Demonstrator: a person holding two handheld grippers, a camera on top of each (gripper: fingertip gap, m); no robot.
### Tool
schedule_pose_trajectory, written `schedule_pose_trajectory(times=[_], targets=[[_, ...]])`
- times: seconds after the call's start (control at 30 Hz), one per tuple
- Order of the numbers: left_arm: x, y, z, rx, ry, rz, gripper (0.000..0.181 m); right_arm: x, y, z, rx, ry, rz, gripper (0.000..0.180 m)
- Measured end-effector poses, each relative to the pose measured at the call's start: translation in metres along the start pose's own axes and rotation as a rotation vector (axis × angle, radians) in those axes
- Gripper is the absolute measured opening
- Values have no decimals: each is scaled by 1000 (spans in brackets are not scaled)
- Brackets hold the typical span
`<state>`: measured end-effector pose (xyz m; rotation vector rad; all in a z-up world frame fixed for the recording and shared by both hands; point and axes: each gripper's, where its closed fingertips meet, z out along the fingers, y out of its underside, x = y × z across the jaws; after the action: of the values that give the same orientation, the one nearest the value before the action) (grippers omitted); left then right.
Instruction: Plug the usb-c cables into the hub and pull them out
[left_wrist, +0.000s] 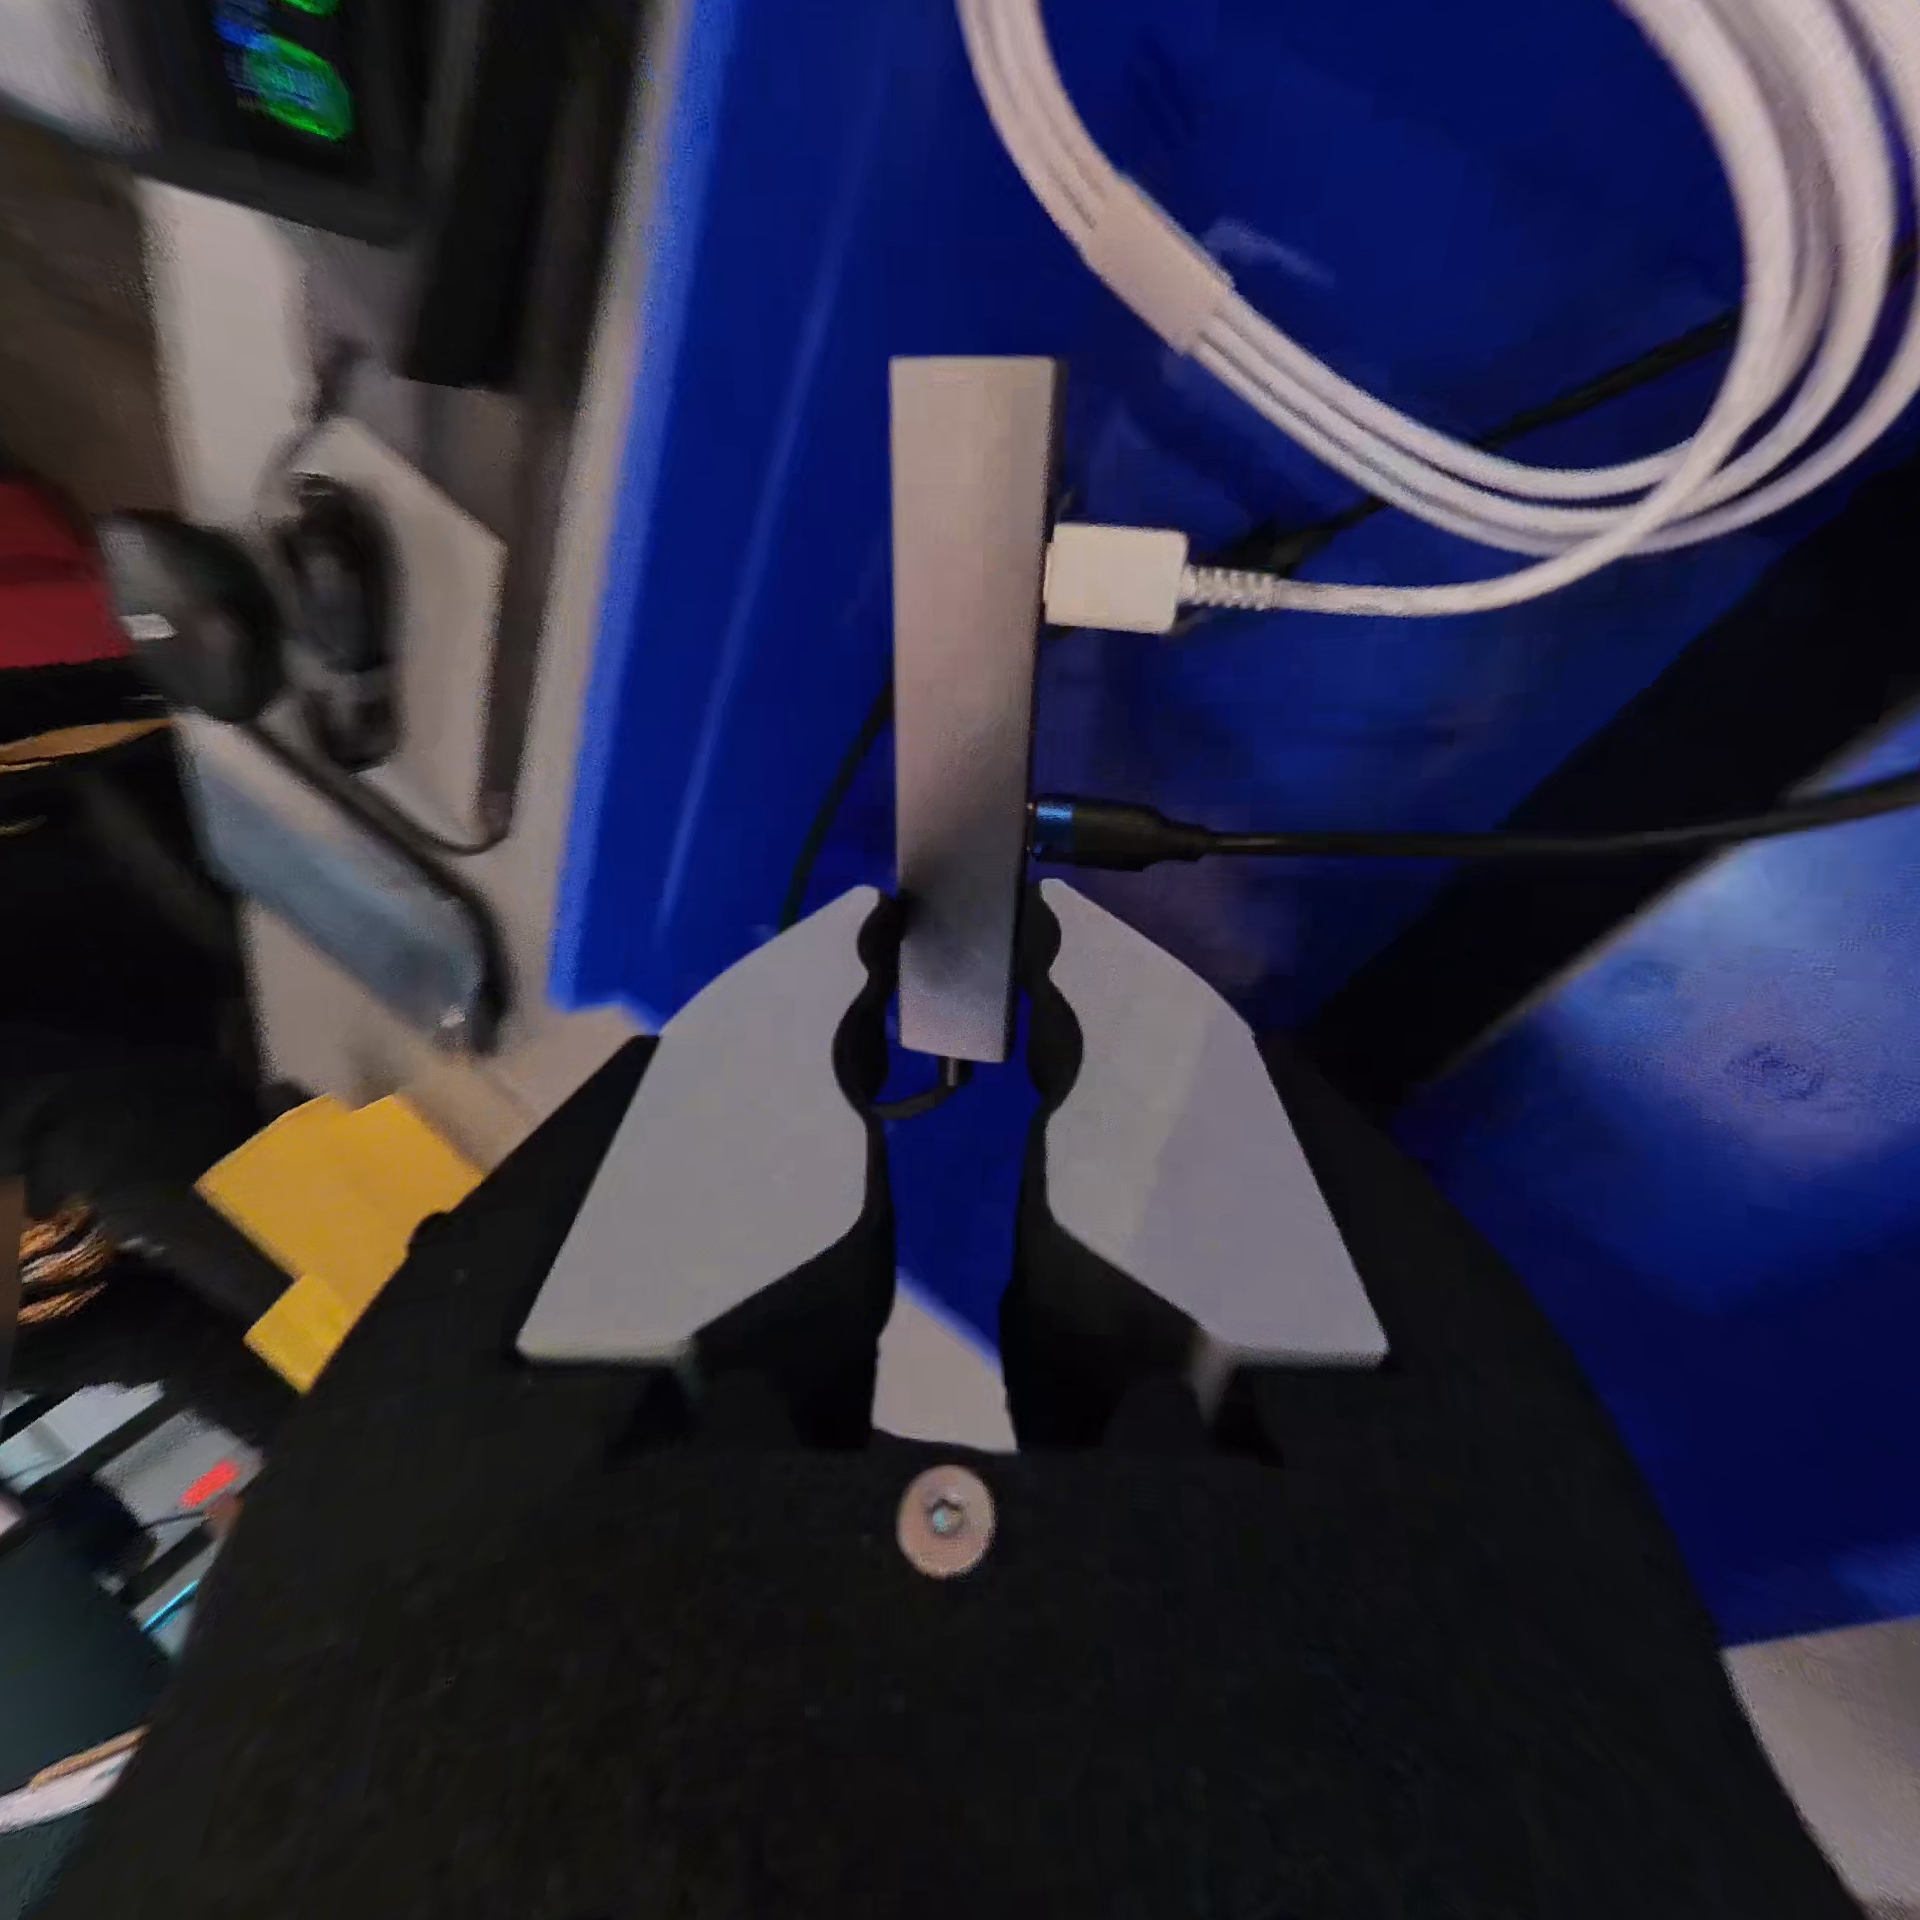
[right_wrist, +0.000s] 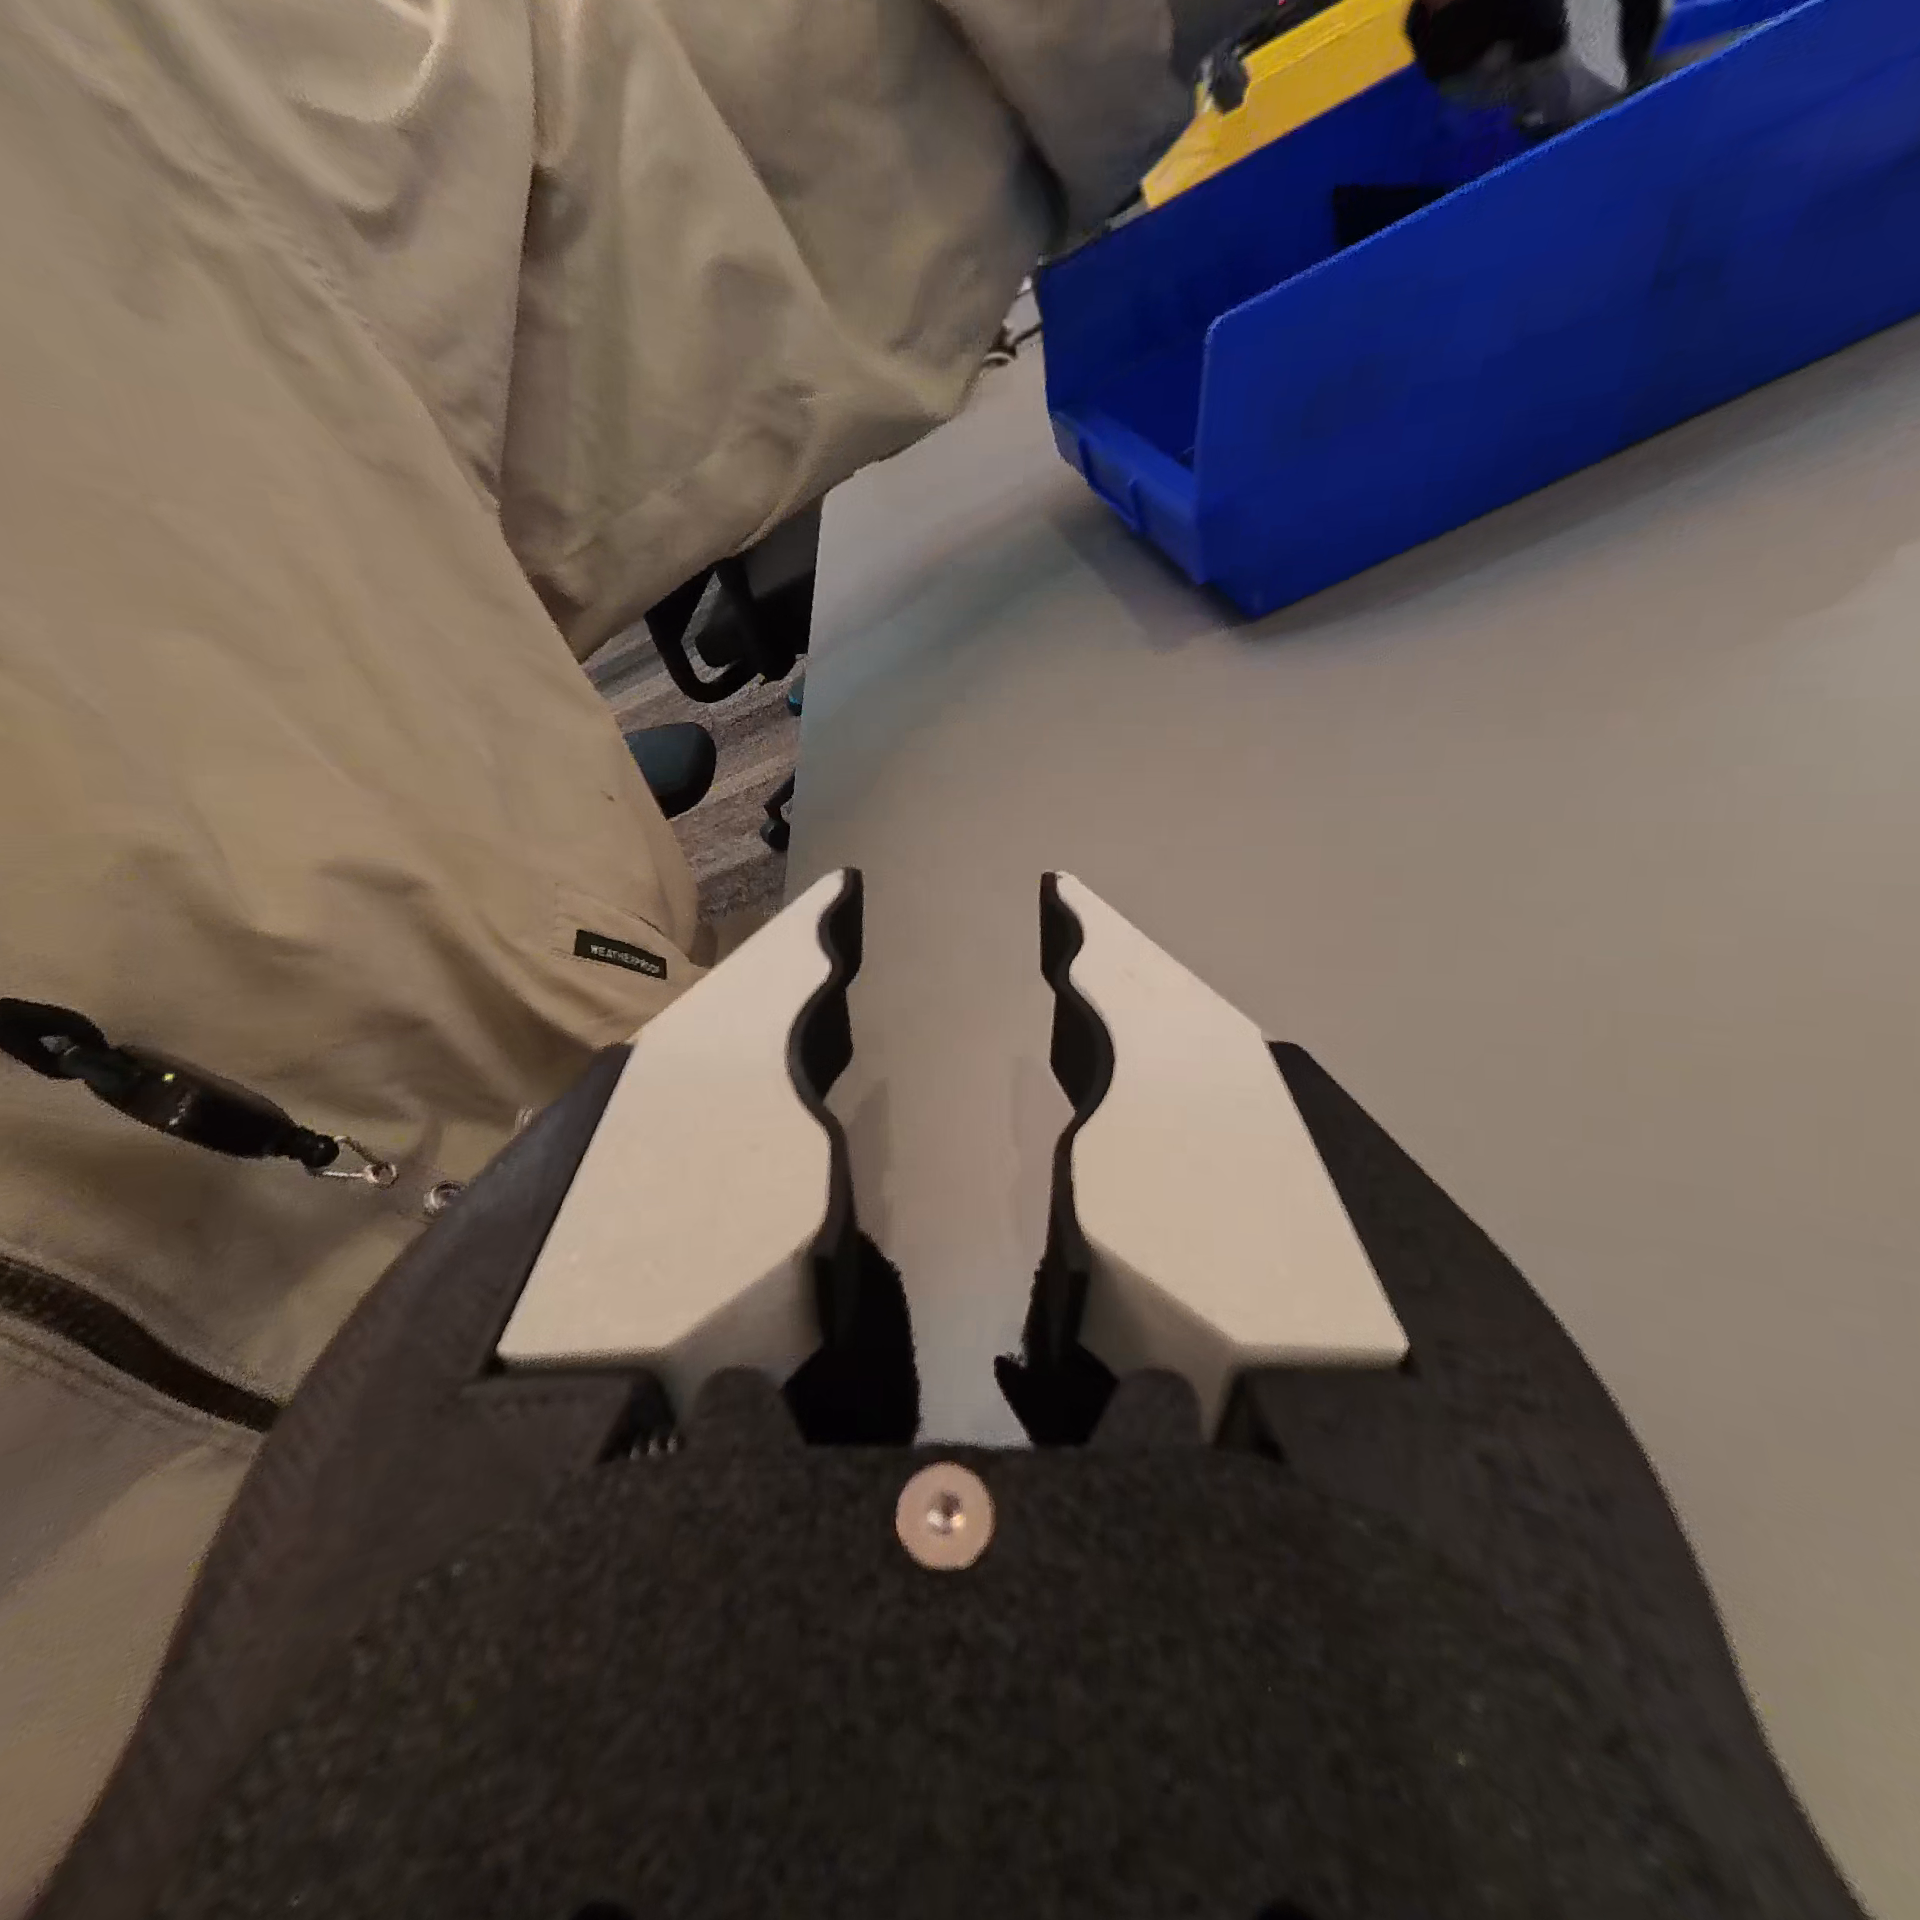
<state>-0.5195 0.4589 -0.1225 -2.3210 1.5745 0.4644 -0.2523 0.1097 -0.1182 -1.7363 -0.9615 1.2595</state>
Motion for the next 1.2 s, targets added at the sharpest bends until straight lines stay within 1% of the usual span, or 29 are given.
schedule_pose_trajectory(times=[0.13,0.23,0.37,0.5,0.6,0.67,0.77,0.87,0.9,0.97,1.03,1.1,1.13,1.17,1.2], targets=[[-16,-3,-66,154,-186,-49,21,11,-11,-6,34,59,-5,34],[-23,-7,-124,284,-301,-90,22,14,-21,-11,58,93,-26,34],[-21,-16,-207,491,-406,-150,21,15,-26,-15,67,130,-61,34],[0,-28,-276,715,-412,-214,22,15,-27,-14,58,144,-78,34],[41,-48,-310,923,-280,-281,21,15,-41,-16,81,188,-129,33],[82,-69,-313,1024,-170,-312,21,10,-67,-24,135,239,-201,34],[144,-103,-292,1110,-20,-389,21,-8,-120,-44,229,337,-329,33],[191,-133,-252,1111,93,-482,21,-28,-169,-70,331,431,-420,32],[205,-142,-238,1091,132,-500,21,-33,-181,-78,365,455,-436,30],[227,-153,-214,1045,149,-509,22,-32,-196,-90,391,521,-435,30],[243,-161,-199,1013,146,-493,21,-12,-190,-90,334,614,-428,30],[254,-167,-194,1016,164,-486,21,20,-167,-84,223,708,-433,31],[258,-168,-193,1018,174,-486,21,33,-156,-82,201,742,-451,28],[261,-168,-192,1020,181,-484,21,44,-145,-78,176,758,-458,24],[264,-168,-191,1022,186,-481,21,55,-131,-74,136,761,-443,25]])
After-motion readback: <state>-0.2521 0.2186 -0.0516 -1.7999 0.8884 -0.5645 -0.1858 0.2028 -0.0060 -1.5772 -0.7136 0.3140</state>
